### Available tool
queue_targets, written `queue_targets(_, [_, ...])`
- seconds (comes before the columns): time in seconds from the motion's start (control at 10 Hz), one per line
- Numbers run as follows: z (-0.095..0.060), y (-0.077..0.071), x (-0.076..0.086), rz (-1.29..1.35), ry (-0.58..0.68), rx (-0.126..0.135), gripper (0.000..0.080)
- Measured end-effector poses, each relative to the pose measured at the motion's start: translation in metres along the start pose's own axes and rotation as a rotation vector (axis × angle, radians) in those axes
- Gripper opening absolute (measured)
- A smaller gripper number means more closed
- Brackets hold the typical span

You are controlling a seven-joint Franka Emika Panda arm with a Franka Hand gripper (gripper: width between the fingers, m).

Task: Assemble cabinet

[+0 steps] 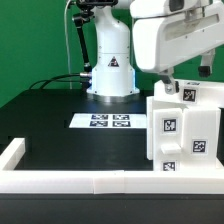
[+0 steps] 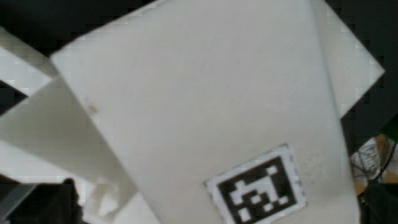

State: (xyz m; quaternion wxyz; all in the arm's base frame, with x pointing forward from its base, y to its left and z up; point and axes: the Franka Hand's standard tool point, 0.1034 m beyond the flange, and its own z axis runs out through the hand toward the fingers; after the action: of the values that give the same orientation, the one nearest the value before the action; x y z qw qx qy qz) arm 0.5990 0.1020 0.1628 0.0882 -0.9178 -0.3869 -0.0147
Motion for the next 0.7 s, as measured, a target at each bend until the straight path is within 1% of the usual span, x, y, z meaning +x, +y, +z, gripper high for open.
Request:
queue_targets(0.2, [0.000, 0.002, -0.002, -0.111, -0.002, -0.002, 0.0797])
queue_targets(0.4, [0.005, -0.001, 0.002, -0.297, -0.009, -0.025, 0.0797])
queue_targets(0.5, [0.008, -0.003, 0.003, -0.353, -0.010, -0.027, 0.0797])
queue_targets(0.7, [0.013, -0.005, 0.005, -0.368, -0.016, -0.032, 0.0797])
